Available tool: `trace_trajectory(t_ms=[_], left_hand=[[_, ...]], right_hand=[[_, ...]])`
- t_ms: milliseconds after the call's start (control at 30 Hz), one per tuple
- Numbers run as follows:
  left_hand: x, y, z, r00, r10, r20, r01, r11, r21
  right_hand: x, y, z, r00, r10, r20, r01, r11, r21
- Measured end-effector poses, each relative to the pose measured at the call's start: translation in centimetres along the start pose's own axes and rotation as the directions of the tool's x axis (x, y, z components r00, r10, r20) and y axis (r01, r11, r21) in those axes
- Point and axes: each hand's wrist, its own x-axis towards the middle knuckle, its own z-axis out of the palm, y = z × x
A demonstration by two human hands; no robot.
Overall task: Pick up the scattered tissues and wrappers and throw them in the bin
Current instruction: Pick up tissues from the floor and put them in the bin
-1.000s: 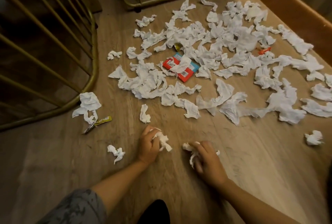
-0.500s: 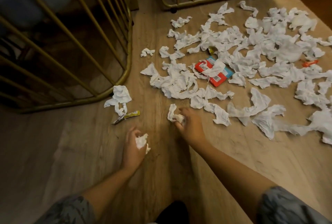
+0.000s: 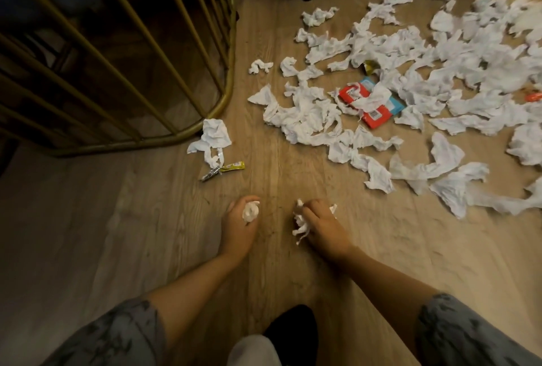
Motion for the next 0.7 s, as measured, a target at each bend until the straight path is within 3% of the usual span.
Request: trace_trajectory(t_ms=[100,200,500,600,700], left_hand=[[2.1,3.3,1.0,0.999,-0.031,-0.023,0.029,0.997,-0.073],[4.1,8.3,2.1,0.999,-0.047,0.018,0.05,0.98,-0.194],[5.6,25.5,5.8,0.983,0.172,0.061,-0.135,0.91,-0.391],[4.6,31.4,8.2,0.968,0.215,0.132,-0.14,0.892,-0.43],[2.8,36.8,11.2,0.871,0.402,0.282,-0.234,0.844,-0.482]], right_hand=[[0.0,-0.5,-2.1,0.995,0.066,-0.078,-0.06,0.995,0.076],[1.0,-1.1,-6.1,0.959,0.145,-0.245,-0.124,0.987,0.099],[-1.4,-0.1,-22.8,0.747,0.096,-0.658,-0.167,0.985,-0.045],[-4.9,-0.9,-28.5,0.633,0.081,-0.77,-0.203,0.977,-0.063],[-9.6,-2.9,-32.7,0.409,0.101,-0.907,-0.175,0.984,0.03]])
